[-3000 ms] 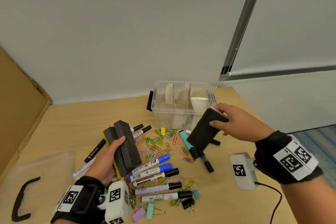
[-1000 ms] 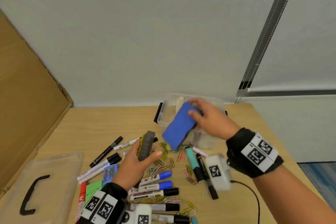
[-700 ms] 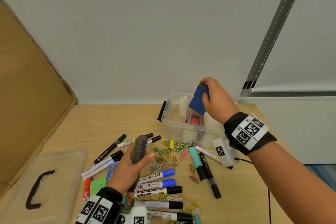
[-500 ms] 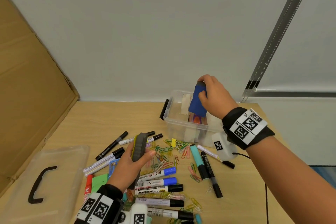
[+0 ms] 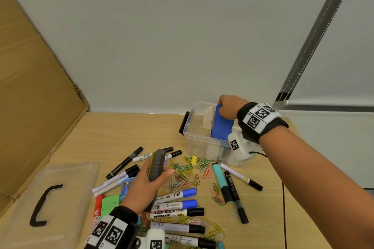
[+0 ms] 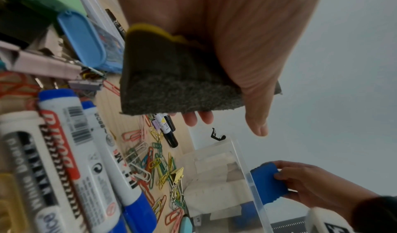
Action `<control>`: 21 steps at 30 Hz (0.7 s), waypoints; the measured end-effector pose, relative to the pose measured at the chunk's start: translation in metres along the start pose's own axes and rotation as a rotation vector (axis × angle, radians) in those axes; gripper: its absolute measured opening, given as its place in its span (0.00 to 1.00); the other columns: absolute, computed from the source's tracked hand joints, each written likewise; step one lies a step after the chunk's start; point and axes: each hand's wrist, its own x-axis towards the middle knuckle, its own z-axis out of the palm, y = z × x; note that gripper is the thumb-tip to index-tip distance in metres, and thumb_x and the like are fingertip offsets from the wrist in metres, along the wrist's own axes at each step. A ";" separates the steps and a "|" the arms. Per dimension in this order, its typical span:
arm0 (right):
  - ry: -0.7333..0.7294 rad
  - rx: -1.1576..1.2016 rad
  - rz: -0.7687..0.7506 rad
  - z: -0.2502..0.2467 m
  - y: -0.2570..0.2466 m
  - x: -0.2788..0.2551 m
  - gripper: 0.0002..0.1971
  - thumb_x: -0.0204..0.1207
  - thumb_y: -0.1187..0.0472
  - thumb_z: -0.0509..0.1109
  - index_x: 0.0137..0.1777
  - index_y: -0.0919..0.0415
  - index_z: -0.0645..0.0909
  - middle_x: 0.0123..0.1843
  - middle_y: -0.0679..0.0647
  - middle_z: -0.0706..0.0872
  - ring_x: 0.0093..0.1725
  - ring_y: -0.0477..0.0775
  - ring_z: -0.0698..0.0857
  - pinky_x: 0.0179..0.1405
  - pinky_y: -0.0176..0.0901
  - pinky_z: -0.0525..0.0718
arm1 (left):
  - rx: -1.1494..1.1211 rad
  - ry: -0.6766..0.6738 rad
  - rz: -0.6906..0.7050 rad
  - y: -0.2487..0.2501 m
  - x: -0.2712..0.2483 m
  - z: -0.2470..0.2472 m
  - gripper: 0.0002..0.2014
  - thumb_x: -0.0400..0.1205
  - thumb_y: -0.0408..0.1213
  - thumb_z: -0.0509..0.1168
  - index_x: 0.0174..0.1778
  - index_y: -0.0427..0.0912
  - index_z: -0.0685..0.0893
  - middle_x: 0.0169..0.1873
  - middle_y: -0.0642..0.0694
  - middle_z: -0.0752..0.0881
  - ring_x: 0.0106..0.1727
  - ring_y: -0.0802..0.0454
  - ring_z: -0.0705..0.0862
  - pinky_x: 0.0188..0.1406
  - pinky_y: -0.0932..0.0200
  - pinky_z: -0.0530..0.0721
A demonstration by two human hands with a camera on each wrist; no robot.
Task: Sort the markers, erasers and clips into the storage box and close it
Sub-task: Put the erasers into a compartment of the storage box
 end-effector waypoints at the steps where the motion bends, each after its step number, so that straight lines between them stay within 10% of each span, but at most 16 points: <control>1: -0.048 -0.061 0.009 0.000 -0.005 0.004 0.13 0.84 0.63 0.55 0.61 0.67 0.76 0.64 0.64 0.79 0.62 0.65 0.79 0.58 0.49 0.76 | 0.003 0.000 0.001 0.000 0.000 0.000 0.13 0.77 0.48 0.68 0.48 0.69 0.71 0.49 0.53 0.85 0.51 0.60 0.83 0.43 0.68 0.77; 7: -0.166 -0.218 0.065 0.030 -0.003 0.071 0.21 0.83 0.59 0.61 0.73 0.67 0.72 0.75 0.61 0.74 0.75 0.63 0.73 0.74 0.52 0.71 | 0.034 -0.015 0.030 0.002 0.003 0.001 0.12 0.78 0.47 0.68 0.52 0.62 0.73 0.49 0.53 0.85 0.49 0.64 0.83 0.40 0.72 0.74; 10: -0.102 -0.368 0.081 0.065 0.037 0.152 0.14 0.73 0.54 0.66 0.57 0.58 0.80 0.64 0.61 0.83 0.64 0.65 0.81 0.64 0.61 0.80 | 0.036 -0.026 0.031 -0.002 0.002 0.002 0.14 0.77 0.48 0.69 0.56 0.59 0.75 0.51 0.50 0.85 0.51 0.60 0.83 0.41 0.71 0.75; 14: -0.178 -0.285 0.057 0.057 0.030 0.129 0.09 0.74 0.57 0.67 0.32 0.54 0.75 0.49 0.57 0.87 0.50 0.60 0.84 0.57 0.51 0.82 | 0.024 -0.013 0.036 -0.004 0.002 0.002 0.12 0.77 0.47 0.69 0.51 0.63 0.73 0.51 0.49 0.85 0.50 0.61 0.83 0.40 0.72 0.74; 21: -0.061 0.000 -0.004 0.022 0.004 0.015 0.20 0.82 0.61 0.60 0.72 0.66 0.75 0.73 0.63 0.77 0.71 0.62 0.77 0.68 0.48 0.74 | 0.024 -0.003 0.085 -0.003 0.007 0.006 0.14 0.77 0.48 0.68 0.51 0.66 0.70 0.51 0.50 0.84 0.51 0.61 0.82 0.41 0.71 0.74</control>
